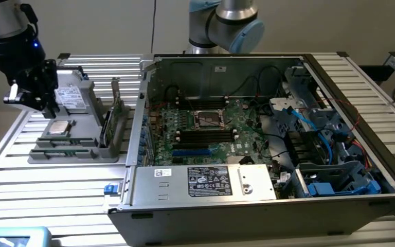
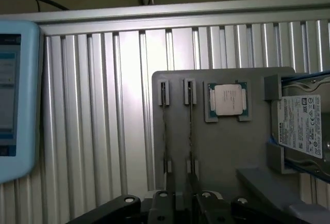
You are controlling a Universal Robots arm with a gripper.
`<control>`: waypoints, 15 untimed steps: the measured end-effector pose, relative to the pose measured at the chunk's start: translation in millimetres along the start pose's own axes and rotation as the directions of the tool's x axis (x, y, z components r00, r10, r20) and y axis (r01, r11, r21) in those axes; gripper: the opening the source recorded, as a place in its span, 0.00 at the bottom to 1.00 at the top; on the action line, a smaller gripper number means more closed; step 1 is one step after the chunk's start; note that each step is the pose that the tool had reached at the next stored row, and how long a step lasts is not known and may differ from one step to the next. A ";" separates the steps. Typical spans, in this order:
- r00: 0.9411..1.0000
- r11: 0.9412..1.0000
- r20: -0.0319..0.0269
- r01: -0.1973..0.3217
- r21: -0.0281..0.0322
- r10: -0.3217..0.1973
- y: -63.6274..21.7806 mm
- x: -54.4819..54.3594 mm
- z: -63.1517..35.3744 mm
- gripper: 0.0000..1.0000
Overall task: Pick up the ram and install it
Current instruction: 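Pick up the ram and move it above insertion slot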
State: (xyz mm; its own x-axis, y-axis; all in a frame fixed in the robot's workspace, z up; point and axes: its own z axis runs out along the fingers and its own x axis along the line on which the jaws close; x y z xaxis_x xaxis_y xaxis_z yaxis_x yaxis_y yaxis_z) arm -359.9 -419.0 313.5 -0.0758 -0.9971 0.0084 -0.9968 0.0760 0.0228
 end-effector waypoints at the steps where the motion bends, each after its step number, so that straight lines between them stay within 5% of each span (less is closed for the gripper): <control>1: 1.000 1.000 0.000 0.000 0.000 0.000 0.3 0.0 0.4 0.30; 4: 1.000 1.000 0.000 0.000 0.000 0.000 2.4 0.2 5.0 0.36; 15: 1.000 1.000 0.000 0.000 0.000 0.000 3.6 3.4 25.1 0.36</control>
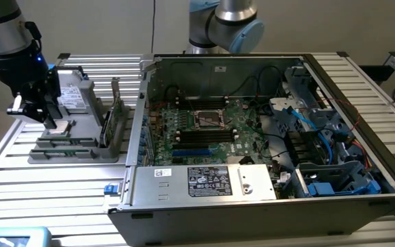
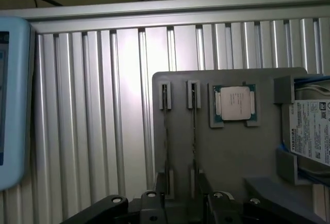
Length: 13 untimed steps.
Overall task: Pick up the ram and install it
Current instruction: 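Pick up the ram and move it above insertion slot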
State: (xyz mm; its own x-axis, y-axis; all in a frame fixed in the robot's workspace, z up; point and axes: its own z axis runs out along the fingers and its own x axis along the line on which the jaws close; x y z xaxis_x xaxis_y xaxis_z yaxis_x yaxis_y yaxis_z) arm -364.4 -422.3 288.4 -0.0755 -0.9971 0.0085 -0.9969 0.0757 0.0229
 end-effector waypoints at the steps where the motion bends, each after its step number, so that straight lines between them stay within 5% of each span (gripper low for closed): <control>1: 1.000 1.000 0.000 0.000 0.000 0.000 0.0 0.5 1.8 0.36; 13: 1.000 1.000 0.000 0.001 0.000 -0.001 0.4 7.9 23.8 0.36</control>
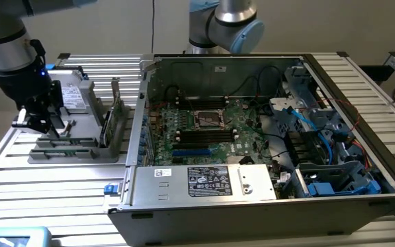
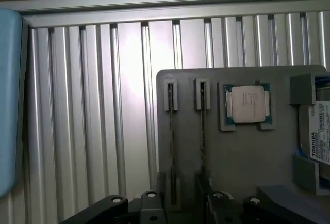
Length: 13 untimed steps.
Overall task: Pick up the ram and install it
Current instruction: 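Pick up the ram and move it above insertion slot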
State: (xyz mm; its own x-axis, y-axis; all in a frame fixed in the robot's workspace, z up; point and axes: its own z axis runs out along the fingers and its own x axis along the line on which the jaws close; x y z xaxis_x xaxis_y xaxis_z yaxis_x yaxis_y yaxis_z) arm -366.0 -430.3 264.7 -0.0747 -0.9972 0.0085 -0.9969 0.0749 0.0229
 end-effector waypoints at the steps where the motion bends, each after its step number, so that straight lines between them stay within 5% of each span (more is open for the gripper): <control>1: 1.000 1.000 0.000 0.000 0.000 0.000 -0.2 1.0 1.8 0.36; 13: 1.000 1.000 0.000 0.000 0.000 0.000 -0.9 2.9 23.6 0.36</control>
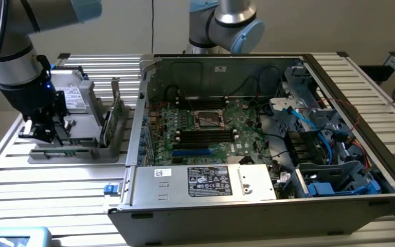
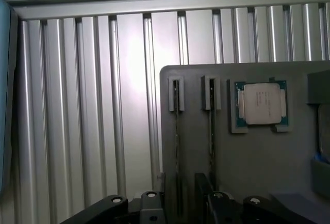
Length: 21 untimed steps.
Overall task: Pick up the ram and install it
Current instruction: 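Pick up the ram and move it above insertion slot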
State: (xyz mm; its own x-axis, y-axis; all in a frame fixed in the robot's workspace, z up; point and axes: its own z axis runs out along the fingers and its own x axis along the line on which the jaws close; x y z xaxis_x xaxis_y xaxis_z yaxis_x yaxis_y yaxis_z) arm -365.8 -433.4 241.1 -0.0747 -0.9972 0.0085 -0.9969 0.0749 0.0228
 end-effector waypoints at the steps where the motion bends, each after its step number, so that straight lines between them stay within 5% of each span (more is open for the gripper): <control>1: 1.000 1.000 0.000 0.000 0.000 0.000 0.0 0.0 1.8 0.36; 21: 1.000 1.000 0.000 0.000 0.000 0.000 -0.8 -0.3 34.1 0.36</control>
State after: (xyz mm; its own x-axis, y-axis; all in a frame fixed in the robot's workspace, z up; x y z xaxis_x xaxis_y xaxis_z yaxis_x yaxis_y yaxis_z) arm -365.9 -433.4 207.0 -0.0747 -0.9972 0.0086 -0.9969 0.0749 0.0229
